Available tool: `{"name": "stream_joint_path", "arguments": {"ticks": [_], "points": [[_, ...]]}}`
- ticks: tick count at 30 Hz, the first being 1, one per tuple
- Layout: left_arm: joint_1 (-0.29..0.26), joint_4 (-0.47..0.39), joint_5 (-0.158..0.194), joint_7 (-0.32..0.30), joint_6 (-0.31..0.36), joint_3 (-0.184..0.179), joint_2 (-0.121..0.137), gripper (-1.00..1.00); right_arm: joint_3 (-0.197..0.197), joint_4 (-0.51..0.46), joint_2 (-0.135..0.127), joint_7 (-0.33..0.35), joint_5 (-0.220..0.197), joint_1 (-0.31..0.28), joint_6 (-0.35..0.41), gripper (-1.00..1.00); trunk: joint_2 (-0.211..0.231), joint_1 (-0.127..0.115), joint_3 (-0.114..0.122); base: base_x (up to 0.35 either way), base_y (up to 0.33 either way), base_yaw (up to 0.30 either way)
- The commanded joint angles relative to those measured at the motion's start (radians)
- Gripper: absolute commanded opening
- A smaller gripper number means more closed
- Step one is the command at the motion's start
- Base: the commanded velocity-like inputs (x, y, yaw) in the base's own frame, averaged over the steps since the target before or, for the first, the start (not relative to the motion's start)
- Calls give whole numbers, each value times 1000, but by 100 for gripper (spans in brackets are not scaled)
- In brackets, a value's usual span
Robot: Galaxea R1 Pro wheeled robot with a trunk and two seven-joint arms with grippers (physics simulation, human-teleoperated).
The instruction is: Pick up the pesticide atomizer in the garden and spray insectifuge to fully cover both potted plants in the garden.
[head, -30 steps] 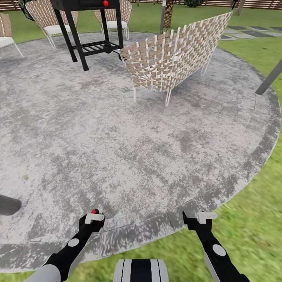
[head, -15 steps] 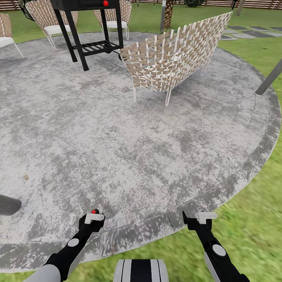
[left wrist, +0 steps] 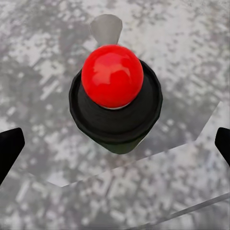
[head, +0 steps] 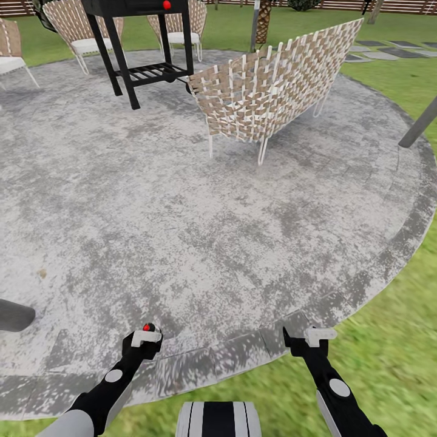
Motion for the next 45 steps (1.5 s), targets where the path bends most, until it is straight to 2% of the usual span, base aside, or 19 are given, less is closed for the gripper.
{"name": "stream_joint_path", "arguments": {"ticks": [1, 45], "points": [[0, 1, 1, 0, -3, -4, 1, 100, 0, 0, 0, 0, 0, 0, -3, 100, 0, 0, -1, 0, 0, 2], [3, 1, -2, 0, -14, -4, 0, 100, 0, 0, 0, 0, 0, 0, -3, 100, 0, 0, -1, 13, 0, 11]]}}
